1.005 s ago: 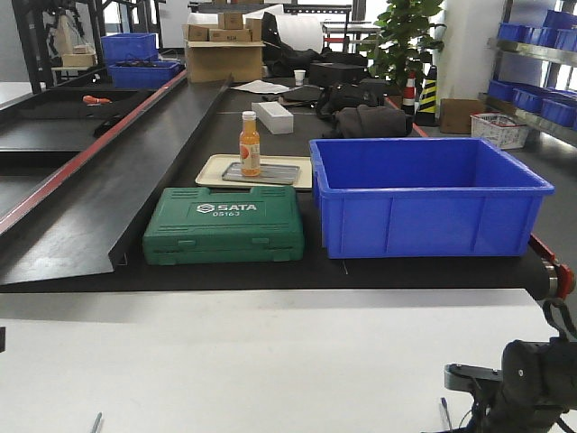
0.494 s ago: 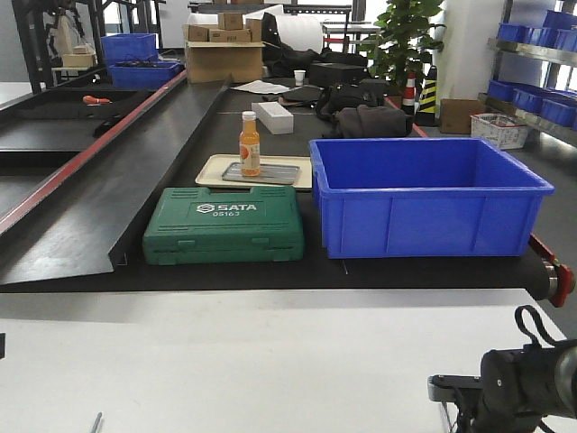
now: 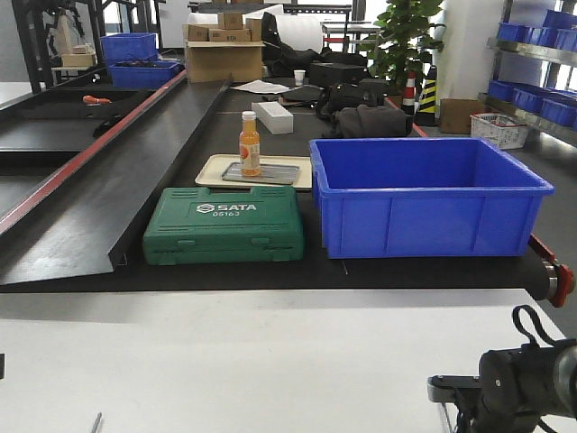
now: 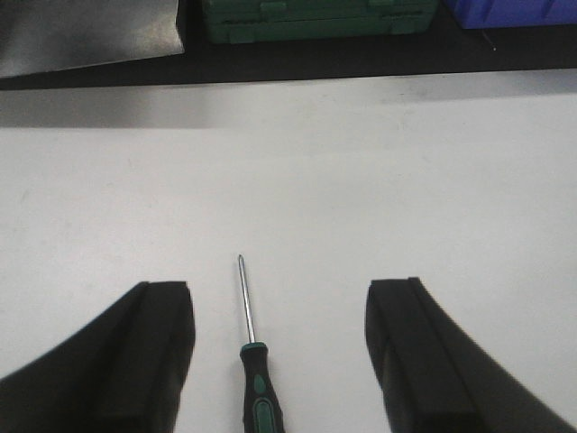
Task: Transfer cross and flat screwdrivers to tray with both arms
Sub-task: 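Lower the left gripper and close it on the other screwdriver handle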
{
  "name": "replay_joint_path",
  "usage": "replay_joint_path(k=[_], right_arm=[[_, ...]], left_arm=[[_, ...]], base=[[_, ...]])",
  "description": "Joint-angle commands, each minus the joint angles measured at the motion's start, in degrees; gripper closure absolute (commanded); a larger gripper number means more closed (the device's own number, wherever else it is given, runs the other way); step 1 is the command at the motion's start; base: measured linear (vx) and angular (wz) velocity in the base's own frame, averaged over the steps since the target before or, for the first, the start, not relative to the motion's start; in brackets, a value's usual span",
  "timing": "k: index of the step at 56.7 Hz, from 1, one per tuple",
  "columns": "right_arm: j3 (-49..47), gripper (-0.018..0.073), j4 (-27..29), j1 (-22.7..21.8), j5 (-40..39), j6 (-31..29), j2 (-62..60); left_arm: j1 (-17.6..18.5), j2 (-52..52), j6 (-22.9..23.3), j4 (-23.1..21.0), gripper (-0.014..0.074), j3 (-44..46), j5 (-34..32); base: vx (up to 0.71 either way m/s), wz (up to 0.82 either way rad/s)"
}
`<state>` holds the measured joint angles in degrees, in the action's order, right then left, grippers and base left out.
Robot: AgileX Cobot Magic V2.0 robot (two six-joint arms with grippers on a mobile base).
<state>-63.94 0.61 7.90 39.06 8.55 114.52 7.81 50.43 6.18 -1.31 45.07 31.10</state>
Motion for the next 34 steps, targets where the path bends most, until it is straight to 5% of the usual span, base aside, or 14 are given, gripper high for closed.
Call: replay_joint_path(k=[1,15,34], right_arm=[[-0.1,0.0570,1.4,0.0,-1.9,-0.1,-0.4],[-0.1,0.0570,1.4,0.0,-1.9,-0.1,-0.4],[-0.1,0.0570,1.4,0.0,-2.1,-0.2,-0.4]], left_arm=[[0.2,-0.4,4.1,-0.6,0.0062,2.2,-2.6],[0.2,1.7,5.5,-0.6,0.0062,3.9,0.4],[0.2,19.1,5.0,-0.5,0.0062,19.3,15.1]], base=[[0.00,0.00],[0.00,0.00],[0.00,0.00]])
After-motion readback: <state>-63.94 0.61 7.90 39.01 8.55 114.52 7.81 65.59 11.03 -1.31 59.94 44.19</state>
